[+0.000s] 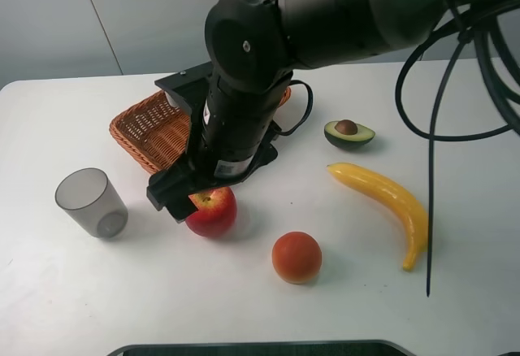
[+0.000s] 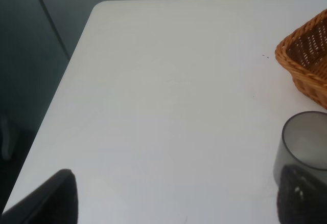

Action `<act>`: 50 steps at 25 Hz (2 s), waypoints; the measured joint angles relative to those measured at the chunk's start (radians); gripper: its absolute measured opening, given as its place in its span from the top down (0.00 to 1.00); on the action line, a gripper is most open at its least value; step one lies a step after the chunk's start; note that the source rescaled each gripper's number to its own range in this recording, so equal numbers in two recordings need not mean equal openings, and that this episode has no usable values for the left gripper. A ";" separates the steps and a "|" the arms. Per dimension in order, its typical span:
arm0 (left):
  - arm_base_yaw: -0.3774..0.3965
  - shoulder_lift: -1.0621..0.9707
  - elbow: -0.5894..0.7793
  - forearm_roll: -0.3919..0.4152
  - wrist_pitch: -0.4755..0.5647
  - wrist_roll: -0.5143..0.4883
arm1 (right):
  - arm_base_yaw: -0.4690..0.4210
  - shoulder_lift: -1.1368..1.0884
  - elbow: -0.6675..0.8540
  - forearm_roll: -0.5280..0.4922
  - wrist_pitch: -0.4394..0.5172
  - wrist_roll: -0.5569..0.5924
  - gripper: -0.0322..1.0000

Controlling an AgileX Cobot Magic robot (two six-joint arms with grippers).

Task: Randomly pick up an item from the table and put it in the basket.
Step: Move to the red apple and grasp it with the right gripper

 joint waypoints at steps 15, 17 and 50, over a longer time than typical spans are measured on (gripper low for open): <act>0.000 0.000 0.000 0.000 0.000 0.000 | 0.010 0.069 -0.047 -0.162 -0.058 0.359 0.00; 0.000 0.000 0.000 0.000 0.000 0.000 | 0.014 0.077 -0.056 -0.187 -0.054 0.386 0.00; 0.000 0.000 0.000 0.000 0.000 0.000 | 0.041 0.213 -0.074 -0.276 -0.070 0.456 0.00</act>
